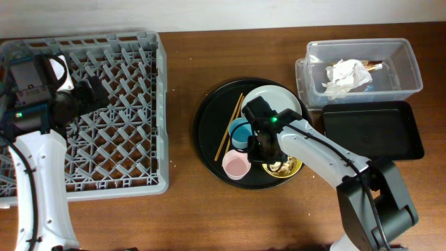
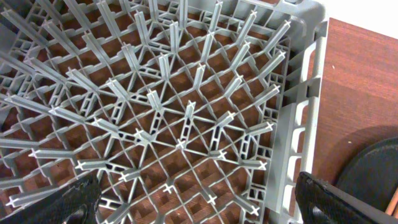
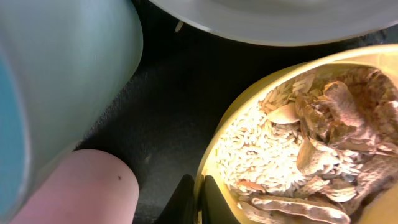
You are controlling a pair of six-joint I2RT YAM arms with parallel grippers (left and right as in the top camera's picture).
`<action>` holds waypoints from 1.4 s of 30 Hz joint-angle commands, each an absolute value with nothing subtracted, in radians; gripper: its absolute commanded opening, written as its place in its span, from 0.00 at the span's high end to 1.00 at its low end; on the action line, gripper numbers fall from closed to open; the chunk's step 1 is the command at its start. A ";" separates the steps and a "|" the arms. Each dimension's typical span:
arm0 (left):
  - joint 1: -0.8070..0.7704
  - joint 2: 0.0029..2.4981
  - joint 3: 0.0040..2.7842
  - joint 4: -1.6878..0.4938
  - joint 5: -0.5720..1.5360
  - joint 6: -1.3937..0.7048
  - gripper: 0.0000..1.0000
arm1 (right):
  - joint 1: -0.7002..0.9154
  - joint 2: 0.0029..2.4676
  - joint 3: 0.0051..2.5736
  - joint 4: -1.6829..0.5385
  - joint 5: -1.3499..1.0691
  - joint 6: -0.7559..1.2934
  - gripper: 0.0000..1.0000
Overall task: Sort waste into correct bins and load items into the dishwasher rack
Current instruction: 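Grasp the yellow bowl rim and carry it over the black tray, then tip the yellow bowl with the right gripper to dump scraps onto the black tray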
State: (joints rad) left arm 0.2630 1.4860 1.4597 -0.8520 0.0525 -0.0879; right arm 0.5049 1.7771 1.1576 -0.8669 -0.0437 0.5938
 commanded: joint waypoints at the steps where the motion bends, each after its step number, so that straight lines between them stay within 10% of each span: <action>1: 0.266 1.471 1.477 -0.853 0.056 -0.097 0.01 | 0.510 1.774 1.145 -0.874 -0.040 0.599 0.96; 15: 0.266 1.471 1.477 -0.853 0.057 -0.097 0.01 | 0.241 1.622 1.671 -1.333 -0.105 0.279 0.96; 26: 0.266 1.471 1.477 -0.853 0.056 -0.097 0.01 | -0.473 1.663 1.625 -1.285 -0.835 -0.222 0.96; 42: 0.266 1.471 1.477 -0.853 0.056 -0.097 0.01 | -0.702 2.073 1.523 -1.181 -1.289 -0.358 0.96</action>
State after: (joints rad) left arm 0.2630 1.4860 1.4601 -0.8524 0.0528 -0.0883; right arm -0.6823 2.0666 1.5272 -1.1774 -1.1976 -0.3473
